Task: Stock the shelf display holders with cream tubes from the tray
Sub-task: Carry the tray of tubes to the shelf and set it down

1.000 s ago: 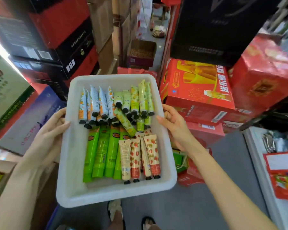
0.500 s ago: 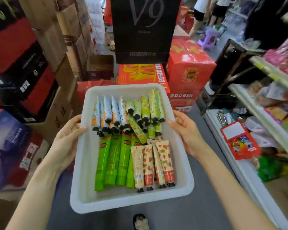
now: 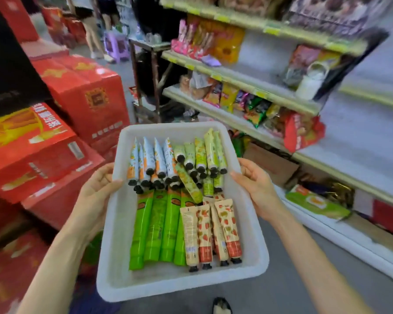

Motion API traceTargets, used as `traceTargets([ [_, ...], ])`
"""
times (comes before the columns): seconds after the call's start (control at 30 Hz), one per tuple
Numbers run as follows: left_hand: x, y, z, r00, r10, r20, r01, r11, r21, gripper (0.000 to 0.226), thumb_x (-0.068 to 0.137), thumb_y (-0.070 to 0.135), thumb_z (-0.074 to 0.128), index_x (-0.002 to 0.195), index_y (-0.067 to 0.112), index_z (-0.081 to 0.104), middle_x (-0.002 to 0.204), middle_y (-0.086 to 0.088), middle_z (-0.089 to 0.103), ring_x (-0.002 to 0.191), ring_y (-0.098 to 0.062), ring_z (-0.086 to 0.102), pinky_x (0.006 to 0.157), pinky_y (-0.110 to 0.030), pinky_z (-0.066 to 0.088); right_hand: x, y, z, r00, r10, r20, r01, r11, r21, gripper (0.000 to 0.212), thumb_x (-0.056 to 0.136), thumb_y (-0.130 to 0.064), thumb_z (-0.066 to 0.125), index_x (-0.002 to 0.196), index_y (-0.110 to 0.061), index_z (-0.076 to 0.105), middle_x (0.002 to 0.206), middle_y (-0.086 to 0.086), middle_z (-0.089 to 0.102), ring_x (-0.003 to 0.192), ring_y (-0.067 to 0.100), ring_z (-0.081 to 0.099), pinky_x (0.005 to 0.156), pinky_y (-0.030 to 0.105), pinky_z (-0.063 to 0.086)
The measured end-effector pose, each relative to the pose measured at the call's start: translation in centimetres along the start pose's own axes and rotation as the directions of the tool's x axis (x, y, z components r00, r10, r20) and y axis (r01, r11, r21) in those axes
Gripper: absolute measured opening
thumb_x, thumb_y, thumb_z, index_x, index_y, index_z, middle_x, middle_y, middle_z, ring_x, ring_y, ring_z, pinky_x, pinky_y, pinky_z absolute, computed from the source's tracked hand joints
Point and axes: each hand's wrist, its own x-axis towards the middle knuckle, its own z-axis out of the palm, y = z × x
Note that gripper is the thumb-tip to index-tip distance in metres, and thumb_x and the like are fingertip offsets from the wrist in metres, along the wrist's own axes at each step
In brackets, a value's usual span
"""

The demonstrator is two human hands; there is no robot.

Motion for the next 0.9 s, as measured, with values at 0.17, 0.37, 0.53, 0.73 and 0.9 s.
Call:
traceTargets([
  [0.17,1.7,-1.4,13.0,0.981,-0.014,0.194,0.008,1.000,0.028,0.028,0.089,0.000,0.050,0.113,0.013,0.054,0.084,-0.008,0.054,0.061,-0.011,0.063,0.055,-0.022,0.054,-3.2,-0.3,-11.5,0.967,-0.005,-0.256,-0.003,1.000,-0.029,0.027,0.088,-0.010,0.062,0.113,-0.020,0.061,0.098,0.017,0.066,0.087,0.023,0.061,0.080,0.041,0.049],
  [0.37,1.7,-4.2,29.5,0.930,-0.066,0.361,0.055,0.998,0.041,0.023,0.087,-0.002,0.051,0.106,0.011,0.057,0.080,-0.009,0.057,0.052,-0.010,0.062,0.049,-0.019,0.052,-7.1,-0.7,-25.9,0.891,0.009,-0.454,-0.009,1.000,0.002,0.026,0.087,-0.011,0.063,0.109,-0.024,0.061,0.110,0.027,0.060,0.085,0.026,0.063,0.076,0.041,0.055],
  [0.53,0.8,-6.3,41.7,0.871,-0.113,0.478,0.096,0.994,0.060,0.024,0.088,-0.004,0.048,0.098,0.015,0.056,0.060,0.008,0.065,0.049,-0.007,0.062,0.044,-0.018,0.050,-10.3,-1.3,-35.8,0.803,0.022,-0.596,-0.009,1.000,0.025,0.023,0.087,-0.005,0.061,0.107,-0.017,0.061,0.093,0.014,0.067,0.072,0.012,0.067,0.063,0.024,0.056],
  [0.73,2.5,-7.9,53.3,0.813,-0.147,0.563,0.108,0.989,0.102,0.025,0.088,-0.004,0.051,0.096,0.018,0.059,0.061,0.005,0.062,0.049,-0.007,0.060,0.045,-0.017,0.050,-11.4,-2.1,-44.4,0.693,0.060,-0.718,-0.037,0.998,0.048,0.017,0.088,-0.008,0.061,0.093,-0.024,0.061,0.083,-0.001,0.069,0.076,0.018,0.066,0.070,0.034,0.056],
  [0.9,6.3,-8.4,61.4,0.759,-0.141,0.636,0.096,0.990,0.106,0.023,0.087,-0.002,0.053,0.101,0.016,0.059,0.068,0.003,0.062,0.049,-0.005,0.059,0.046,-0.015,0.049,-9.1,-2.6,-49.9,0.627,0.048,-0.777,-0.018,0.999,0.047,0.017,0.089,-0.006,0.060,0.098,-0.020,0.062,0.076,-0.005,0.072,0.069,0.013,0.068,0.062,0.027,0.056],
])
